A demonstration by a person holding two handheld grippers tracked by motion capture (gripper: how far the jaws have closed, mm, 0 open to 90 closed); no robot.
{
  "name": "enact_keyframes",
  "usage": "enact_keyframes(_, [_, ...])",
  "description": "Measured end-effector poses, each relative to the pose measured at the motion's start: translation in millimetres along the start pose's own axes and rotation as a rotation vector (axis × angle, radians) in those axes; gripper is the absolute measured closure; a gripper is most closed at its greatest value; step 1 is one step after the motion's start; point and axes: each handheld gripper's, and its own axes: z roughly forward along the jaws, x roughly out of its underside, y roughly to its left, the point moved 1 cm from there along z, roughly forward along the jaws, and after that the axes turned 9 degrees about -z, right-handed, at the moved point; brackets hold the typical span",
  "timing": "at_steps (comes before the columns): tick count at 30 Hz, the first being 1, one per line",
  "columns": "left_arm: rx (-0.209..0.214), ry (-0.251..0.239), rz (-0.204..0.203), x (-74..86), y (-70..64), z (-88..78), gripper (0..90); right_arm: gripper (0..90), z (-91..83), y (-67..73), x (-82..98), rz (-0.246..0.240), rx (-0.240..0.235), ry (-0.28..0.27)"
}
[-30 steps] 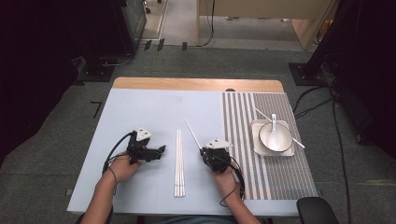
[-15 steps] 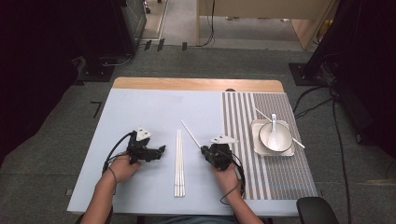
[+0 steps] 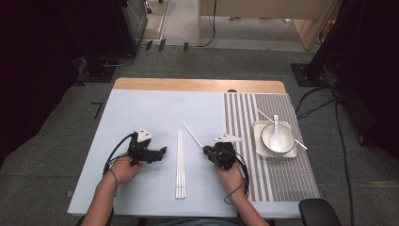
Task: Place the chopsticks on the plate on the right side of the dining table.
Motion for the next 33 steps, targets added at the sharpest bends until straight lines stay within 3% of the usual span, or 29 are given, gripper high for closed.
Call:
enact_keyframes(5, [0.000,0.000,0.000,0.0,0.0,0.0,13.5,85.0,-2.4,-0.8,-4.5,-0.016,-0.001,-0.011])
enact_keyframes(8, [0.000,0.000,0.000,0.0,0.0,0.0,13.5,84.9,1.1,1.0,-2.0,-0.036,0.005,0.010])
enact_keyframes(17, [0.000,0.000,0.001,0.0,0.0,0.0,13.5,84.4,3.8,2.0,4.7,-0.035,0.012,0.005])
enact_keyframes(24, [-0.001,0.000,0.002,0.0,-0.1,0.0,13.5,79.6,6.3,4.3,2.1,-0.060,0.035,0.001])
enact_keyframes(28, [-0.001,0.001,0.002,0.0,0.0,0.0,13.5,83.8,9.6,6.2,0.0,-0.099,0.055,0.014])
enact_keyframes(33, [-0.001,0.000,0.002,0.0,-0.2,0.0,13.5,84.8,9.6,4.7,0.1,-0.088,0.046,0.014])
